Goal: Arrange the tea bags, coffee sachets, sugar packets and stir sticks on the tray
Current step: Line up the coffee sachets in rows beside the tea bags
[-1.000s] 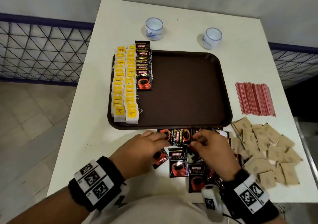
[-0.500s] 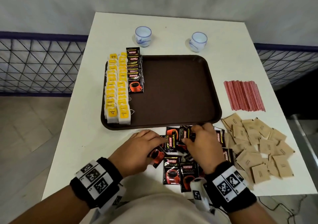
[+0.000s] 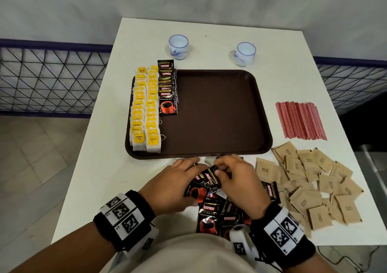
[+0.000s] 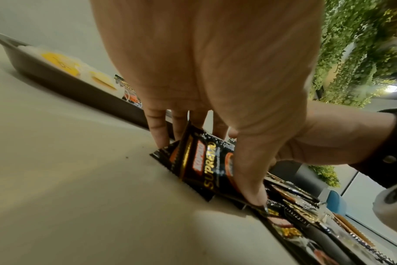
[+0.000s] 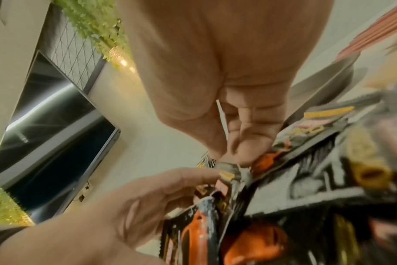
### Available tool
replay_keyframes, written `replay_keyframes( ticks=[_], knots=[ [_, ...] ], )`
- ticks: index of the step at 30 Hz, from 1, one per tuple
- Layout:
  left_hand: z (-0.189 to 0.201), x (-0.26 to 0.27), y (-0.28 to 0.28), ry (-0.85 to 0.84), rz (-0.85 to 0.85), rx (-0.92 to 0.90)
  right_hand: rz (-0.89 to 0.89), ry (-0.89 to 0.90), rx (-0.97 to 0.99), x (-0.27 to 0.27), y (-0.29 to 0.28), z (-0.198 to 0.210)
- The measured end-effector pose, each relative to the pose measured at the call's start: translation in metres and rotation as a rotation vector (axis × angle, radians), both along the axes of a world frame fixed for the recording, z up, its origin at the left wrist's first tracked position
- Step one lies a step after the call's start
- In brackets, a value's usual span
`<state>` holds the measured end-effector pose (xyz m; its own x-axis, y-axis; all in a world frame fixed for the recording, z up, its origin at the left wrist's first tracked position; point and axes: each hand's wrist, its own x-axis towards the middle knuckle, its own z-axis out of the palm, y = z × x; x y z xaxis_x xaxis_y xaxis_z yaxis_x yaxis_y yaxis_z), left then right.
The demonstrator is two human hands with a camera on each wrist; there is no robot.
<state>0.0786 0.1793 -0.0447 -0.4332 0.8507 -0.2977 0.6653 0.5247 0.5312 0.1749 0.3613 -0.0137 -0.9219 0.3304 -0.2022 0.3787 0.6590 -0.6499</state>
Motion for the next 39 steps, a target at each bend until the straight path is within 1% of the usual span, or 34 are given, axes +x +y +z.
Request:
replay_keyframes(
  ticks=[2, 3, 7, 9, 13, 17, 20, 22, 25, 31, 36, 39],
  knots=[
    [0.002, -0.002, 0.004, -0.008, -0.01, 0.008, -0.051, 0.026, 0.047, 0.003, 0.011, 0.005],
    [0.003, -0.003, 0.006, -0.015, -0.015, 0.012, -0.055, 0.005, 0.074, 0.006, 0.018, 0.006],
    [0.008, -0.002, 0.015, -0.051, -0.024, -0.007, 0.046, -0.198, 0.146, 0.016, 0.035, -0.001],
    [0.01, 0.001, 0.022, -0.055, -0.031, -0.014, 0.072, -0.247, 0.142, 0.019, 0.035, -0.007],
    [0.01, 0.004, 0.033, -0.091, -0.024, -0.026, 0.06, -0.206, 0.121, 0.019, 0.03, -0.016],
    [0.011, 0.003, 0.035, -0.161, 0.093, -0.058, 0.051, -0.187, 0.107, 0.019, 0.029, -0.018],
    [0.011, -0.001, 0.029, -0.175, 0.16, -0.11, 0.053, -0.181, 0.101, 0.021, 0.031, -0.018],
    [0.012, -0.006, 0.023, -0.171, 0.198, -0.11, 0.053, -0.177, 0.109, 0.021, 0.032, -0.018],
    [0.013, -0.008, 0.015, -0.199, 0.258, -0.071, 0.049, -0.177, 0.124, 0.021, 0.032, -0.018],
    [0.013, -0.013, 0.014, -0.313, 0.378, 0.048, 0.045, -0.161, 0.131, 0.018, 0.029, -0.019],
    [0.027, -0.03, 0.001, -0.334, 0.447, 0.101, 0.039, -0.152, 0.14, 0.02, 0.032, -0.02],
    [0.036, -0.042, -0.011, -0.371, 0.509, 0.147, 0.025, -0.094, 0.164, 0.018, 0.034, -0.015]
  ],
)
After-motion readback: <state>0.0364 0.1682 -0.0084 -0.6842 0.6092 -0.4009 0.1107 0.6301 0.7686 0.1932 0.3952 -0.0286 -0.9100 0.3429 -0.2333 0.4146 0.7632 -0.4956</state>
